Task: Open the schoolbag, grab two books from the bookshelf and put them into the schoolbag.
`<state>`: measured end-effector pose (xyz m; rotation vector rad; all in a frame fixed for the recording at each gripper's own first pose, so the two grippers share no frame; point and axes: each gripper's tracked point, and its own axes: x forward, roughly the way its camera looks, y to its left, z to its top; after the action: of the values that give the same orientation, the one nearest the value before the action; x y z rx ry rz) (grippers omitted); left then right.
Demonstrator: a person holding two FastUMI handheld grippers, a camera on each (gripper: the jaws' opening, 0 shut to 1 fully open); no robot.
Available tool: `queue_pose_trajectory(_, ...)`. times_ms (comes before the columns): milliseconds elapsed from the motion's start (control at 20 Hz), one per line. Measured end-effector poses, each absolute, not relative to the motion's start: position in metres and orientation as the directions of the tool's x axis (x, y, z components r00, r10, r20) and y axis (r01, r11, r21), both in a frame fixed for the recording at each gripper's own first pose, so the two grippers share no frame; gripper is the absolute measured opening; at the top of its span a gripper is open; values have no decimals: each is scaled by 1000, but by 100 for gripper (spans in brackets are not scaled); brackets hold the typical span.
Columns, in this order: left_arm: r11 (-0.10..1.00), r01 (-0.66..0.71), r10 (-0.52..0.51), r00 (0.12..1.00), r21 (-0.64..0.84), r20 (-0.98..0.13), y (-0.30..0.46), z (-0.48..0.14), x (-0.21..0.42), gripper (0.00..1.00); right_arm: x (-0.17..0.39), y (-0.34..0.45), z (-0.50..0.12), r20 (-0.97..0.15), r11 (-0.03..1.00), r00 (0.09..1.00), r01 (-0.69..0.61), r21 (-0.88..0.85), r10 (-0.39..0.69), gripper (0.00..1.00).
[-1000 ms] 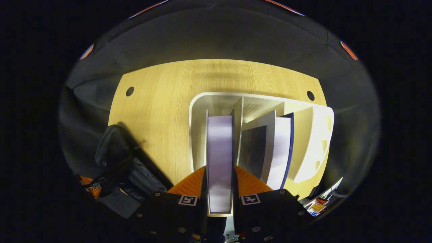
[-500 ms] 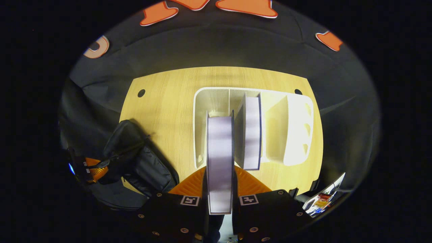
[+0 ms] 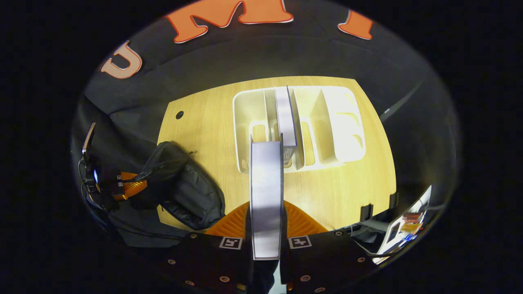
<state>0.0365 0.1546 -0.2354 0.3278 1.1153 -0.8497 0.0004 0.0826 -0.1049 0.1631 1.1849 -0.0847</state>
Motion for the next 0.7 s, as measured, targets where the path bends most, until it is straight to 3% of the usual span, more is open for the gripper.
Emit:
queue_pose_trajectory(450, 663, 730, -425, 188, -163, -886, 154, -234, 35, 5, -57, 97, -120, -867, 913, 471, 261, 312, 162, 26)
queue_pose_trajectory(700, 677, 716, -426, 191, -171, -884, 149, -236, 31, 5, -76, 122, -131, -796, 824, 526, 276, 494, 301, 25)
